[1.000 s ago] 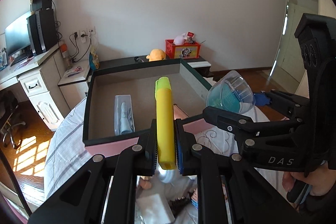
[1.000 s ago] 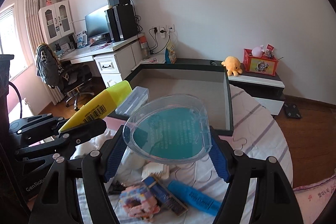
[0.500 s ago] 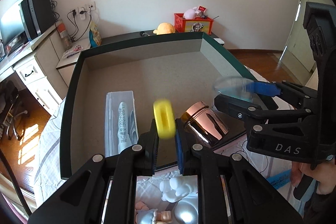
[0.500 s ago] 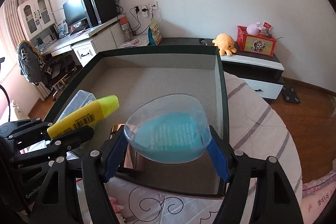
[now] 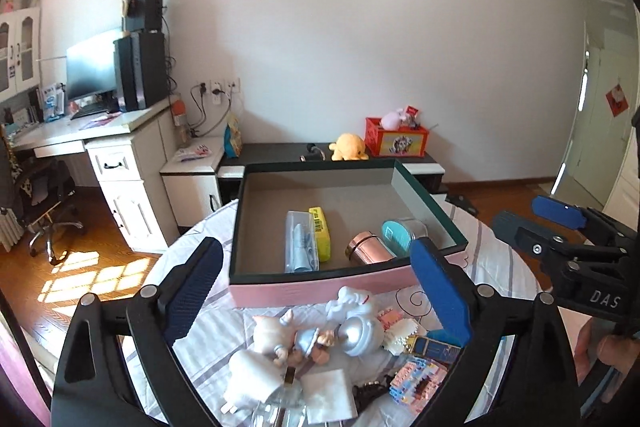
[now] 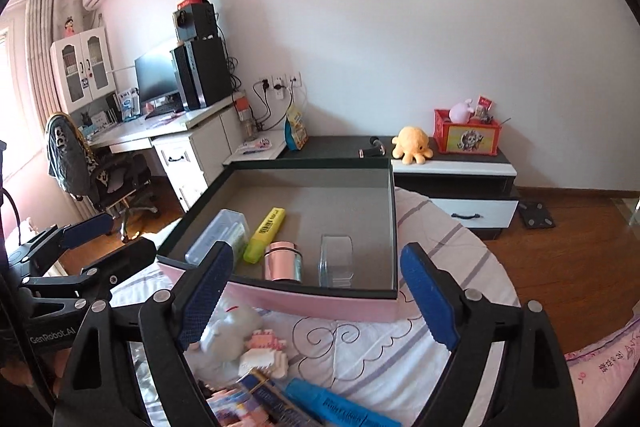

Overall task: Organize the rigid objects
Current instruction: 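Lift both tools back from the box over the bed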

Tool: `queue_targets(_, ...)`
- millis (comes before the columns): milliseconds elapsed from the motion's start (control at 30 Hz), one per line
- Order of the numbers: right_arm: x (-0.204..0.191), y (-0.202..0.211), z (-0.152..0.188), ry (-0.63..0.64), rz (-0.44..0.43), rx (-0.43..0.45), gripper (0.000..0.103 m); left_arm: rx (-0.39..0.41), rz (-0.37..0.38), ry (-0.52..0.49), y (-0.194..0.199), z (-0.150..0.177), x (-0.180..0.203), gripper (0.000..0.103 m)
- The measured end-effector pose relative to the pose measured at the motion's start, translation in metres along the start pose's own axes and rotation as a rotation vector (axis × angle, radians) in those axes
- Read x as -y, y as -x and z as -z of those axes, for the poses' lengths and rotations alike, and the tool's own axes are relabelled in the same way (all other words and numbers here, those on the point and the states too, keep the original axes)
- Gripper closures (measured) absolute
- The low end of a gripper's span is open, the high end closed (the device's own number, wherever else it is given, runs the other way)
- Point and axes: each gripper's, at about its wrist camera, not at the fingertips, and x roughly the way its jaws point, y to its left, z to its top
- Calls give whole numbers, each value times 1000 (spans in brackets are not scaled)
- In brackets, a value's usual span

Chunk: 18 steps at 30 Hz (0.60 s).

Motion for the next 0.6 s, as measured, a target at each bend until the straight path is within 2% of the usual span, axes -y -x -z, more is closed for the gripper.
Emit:
queue_targets(133,-23,58,16,5,16,80,16,73,-44,12,58,14,1,0)
queue_targets(300,-51,111,35,23,54,137,15,113,-70,4,115,36,5,0)
queue_targets(433,-70,146,51,41,87,176,15,136,-78,-5,150,50,9,0)
queue_targets(600,-82,177,59,40,83,198,15,164,-90,-23,180,59,11,0)
